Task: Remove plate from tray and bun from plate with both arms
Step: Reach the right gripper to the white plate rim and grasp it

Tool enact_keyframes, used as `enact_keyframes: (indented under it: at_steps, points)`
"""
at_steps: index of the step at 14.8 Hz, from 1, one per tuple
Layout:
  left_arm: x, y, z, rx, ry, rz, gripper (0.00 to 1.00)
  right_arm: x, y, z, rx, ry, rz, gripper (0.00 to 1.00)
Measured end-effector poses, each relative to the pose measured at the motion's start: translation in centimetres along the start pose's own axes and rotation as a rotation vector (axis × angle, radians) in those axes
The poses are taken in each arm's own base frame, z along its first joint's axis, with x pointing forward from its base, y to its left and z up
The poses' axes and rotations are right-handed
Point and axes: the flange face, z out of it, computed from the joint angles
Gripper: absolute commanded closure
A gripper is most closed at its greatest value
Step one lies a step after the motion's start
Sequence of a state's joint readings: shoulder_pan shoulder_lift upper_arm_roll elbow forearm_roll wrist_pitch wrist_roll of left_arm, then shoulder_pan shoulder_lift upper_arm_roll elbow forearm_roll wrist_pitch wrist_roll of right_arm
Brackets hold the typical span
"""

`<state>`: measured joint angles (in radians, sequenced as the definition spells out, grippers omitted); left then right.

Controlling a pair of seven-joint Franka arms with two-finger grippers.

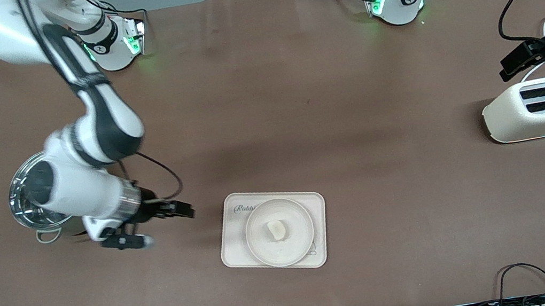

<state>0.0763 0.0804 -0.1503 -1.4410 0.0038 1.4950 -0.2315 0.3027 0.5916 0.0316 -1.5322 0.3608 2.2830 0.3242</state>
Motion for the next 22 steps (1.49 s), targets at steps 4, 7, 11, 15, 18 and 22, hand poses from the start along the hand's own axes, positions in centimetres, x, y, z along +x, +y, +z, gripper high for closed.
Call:
enact_keyframes:
  at_steps: [4,7,11,15,18,22]
  points:
    - [0.7,-1.5,0.1,-0.004,0.011,-0.026,0.00,-0.2,-2.0,6.9,0.108,0.078,0.099,0.42]
    - [1.4,-1.4,0.8,-0.013,0.020,-0.026,0.00,-1.7,-3.6,11.6,0.118,0.101,0.109,0.45]
    - [1.8,-0.6,1.5,-0.024,0.015,-0.014,0.00,-2.8,-5.0,14.9,0.130,0.128,0.116,0.54]
    - [1.8,-0.7,1.2,-0.026,0.020,-0.017,0.00,-3.4,-4.9,17.2,0.127,0.143,0.118,0.75]
    - [1.9,-1.2,1.2,-0.026,0.020,-0.025,0.00,-3.3,-5.0,17.2,0.130,0.148,0.120,0.96]
    - [1.8,-1.0,1.3,-0.028,0.017,-0.021,0.00,-3.0,-4.8,17.1,0.139,0.164,0.137,0.99]
